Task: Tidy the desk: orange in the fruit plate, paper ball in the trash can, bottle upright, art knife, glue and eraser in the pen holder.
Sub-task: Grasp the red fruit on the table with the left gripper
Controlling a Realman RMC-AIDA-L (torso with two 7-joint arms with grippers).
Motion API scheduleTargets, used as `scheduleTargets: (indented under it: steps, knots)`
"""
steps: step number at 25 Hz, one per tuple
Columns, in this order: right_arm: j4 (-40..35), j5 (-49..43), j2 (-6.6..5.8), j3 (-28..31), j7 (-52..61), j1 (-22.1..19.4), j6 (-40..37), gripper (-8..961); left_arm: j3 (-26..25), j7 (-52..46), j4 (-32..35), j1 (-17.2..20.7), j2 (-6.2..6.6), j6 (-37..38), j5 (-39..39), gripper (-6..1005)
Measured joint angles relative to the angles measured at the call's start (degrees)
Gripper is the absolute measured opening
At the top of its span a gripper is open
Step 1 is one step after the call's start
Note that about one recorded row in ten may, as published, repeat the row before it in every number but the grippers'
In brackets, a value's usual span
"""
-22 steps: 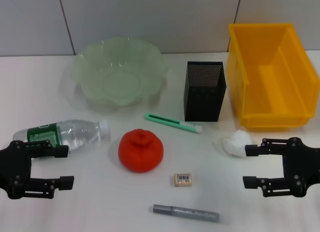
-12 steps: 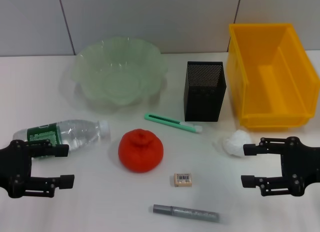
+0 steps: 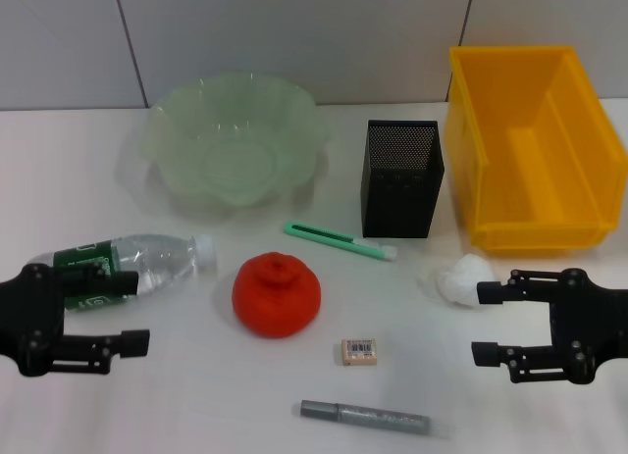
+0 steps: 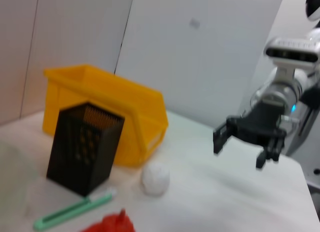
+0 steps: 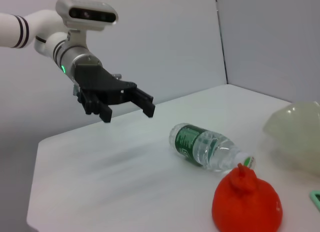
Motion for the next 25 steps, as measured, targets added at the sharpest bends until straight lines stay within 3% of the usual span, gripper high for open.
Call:
scheduleTargets:
  steps: [4, 9, 18, 25]
  knots:
    - [0.05, 0.05, 0.0, 0.73, 0.08, -0.86, 0.05, 758, 0.0, 0.82, 0.32, -0.56, -1.15, -1.65, -2.34, 826]
    - [0.11, 0.1, -0.01, 1.58, 0.44, -2.0, -0.21, 758, 1.19, 2.41, 0.56, -2.88, -3.9, -10.24, -2.51, 824]
    - [-0.14, 0.1, -0.17, 1.66, 1.09, -3.06, -0.41, 757, 10.54, 3.19, -0.1, -5.27, -8.15, -24.52, -2.19, 819]
    - [-0.05, 0.1, -0.07, 1.62, 1.23, -2.52, -0.36, 757, 14.37, 7.67, -6.07, -5.94, -8.61, -33.24, -7.33, 816]
